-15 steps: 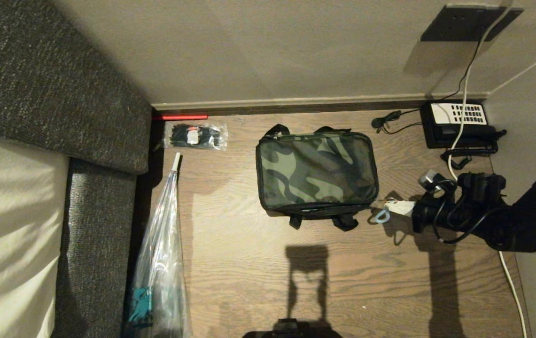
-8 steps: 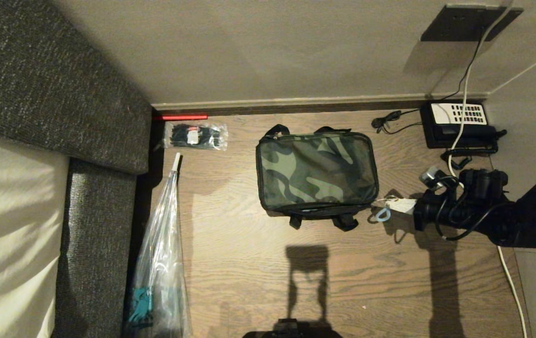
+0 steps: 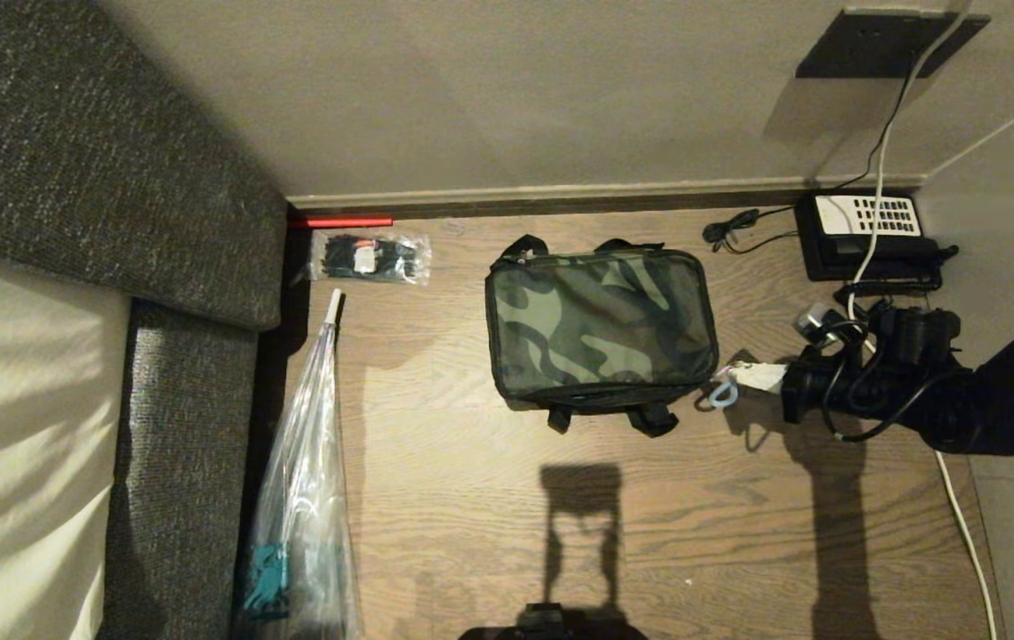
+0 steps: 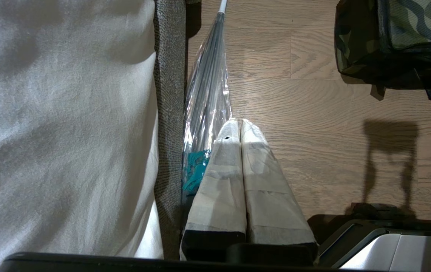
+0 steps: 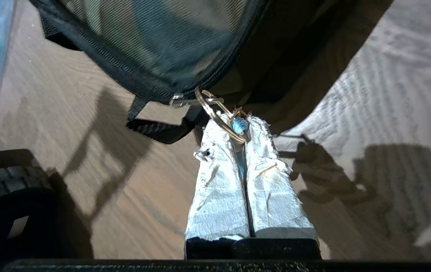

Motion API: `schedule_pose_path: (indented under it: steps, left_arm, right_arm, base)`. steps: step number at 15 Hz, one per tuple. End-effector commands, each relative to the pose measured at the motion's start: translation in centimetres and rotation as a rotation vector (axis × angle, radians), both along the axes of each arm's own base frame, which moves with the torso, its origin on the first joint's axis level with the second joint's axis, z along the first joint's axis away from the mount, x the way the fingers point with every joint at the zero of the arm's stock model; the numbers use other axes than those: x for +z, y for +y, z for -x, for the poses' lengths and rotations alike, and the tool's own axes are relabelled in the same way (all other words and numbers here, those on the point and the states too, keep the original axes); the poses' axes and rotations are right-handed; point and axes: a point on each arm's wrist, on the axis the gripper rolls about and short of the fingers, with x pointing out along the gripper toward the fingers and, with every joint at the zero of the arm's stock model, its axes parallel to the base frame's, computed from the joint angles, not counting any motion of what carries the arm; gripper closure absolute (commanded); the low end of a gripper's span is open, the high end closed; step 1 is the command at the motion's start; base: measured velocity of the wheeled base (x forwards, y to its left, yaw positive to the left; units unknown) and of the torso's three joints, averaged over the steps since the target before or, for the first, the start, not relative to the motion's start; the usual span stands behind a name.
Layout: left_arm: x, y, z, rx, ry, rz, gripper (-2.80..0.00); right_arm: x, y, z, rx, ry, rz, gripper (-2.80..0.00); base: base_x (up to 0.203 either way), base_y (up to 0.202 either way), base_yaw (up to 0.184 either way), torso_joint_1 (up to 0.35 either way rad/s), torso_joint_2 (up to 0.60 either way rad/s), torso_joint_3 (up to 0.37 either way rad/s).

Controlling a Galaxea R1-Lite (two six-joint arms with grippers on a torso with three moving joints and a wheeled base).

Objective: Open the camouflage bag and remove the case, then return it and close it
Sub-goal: Open the top of the storage box

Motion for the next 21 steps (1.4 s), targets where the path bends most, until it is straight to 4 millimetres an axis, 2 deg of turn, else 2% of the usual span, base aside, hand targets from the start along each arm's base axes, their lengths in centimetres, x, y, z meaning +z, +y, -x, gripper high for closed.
schedule_pose_path:
  steps: [1, 12, 18, 21]
  left_arm:
    - [0.0, 0.0, 0.0, 0.001, -0.001, 0.000, 0.00]
    - [0.0, 0.0, 0.0, 0.001, -0.001, 0.000, 0.00]
    - [0.0, 0.0, 0.0, 0.000, 0.000, 0.000, 0.00]
    - [0.0, 0.0, 0.0, 0.000, -0.001, 0.000, 0.00]
  right_arm:
    - [0.3, -0.2, -0.4, 0.000, -0.022, 0.004, 0.00]
    - [0.9, -1.0, -1.7, -0.017, -0.014, -0.001, 0.00]
    - [2.6, -1.1, -2.5, -0.073, 0.052, -0.133, 0.00]
    - [2.7, -1.1, -2.4, -0.080, 0.057, -0.139, 0.00]
  base:
    - [0.000, 0.000, 0.000, 0.000, 0.00, 0.000]
    - [0.000, 0.000, 0.000, 0.000, 0.00, 0.000]
    - [0.000, 0.000, 0.000, 0.000, 0.00, 0.000]
    - [0.000, 0.000, 0.000, 0.000, 0.00, 0.000]
